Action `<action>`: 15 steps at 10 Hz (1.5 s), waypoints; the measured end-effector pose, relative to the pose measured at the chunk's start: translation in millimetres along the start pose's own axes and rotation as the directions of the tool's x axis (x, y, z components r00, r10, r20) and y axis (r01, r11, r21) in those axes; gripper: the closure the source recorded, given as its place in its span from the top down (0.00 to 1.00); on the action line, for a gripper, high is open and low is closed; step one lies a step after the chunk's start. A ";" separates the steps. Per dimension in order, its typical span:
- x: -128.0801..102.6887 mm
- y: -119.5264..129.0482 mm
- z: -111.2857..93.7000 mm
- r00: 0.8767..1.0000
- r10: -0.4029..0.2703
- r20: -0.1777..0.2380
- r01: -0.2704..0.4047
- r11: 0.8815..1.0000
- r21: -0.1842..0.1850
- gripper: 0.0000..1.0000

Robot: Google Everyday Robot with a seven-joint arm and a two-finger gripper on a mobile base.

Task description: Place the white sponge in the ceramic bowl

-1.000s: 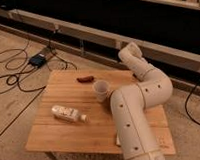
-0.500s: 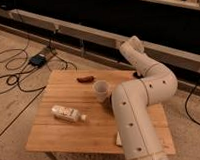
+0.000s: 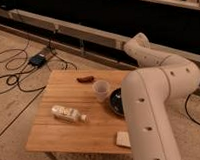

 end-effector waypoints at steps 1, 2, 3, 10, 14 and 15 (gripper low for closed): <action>22.4 -0.2 -6.5 1.000 -0.017 0.010 0.017 1.000 -0.014 0.80; 47.0 0.8 -11.8 0.999 -0.035 0.020 0.036 0.999 -0.028 0.80; 67.4 1.1 -15.4 0.998 -0.051 0.026 0.052 0.998 -0.039 0.80; 167.1 17.6 -21.3 0.959 -0.281 0.041 0.283 0.957 -0.056 0.80; 213.8 39.1 -25.8 0.928 -0.372 0.010 0.370 0.920 -0.132 0.80; 220.6 40.1 -27.6 0.935 -0.354 0.002 0.351 0.926 -0.142 0.80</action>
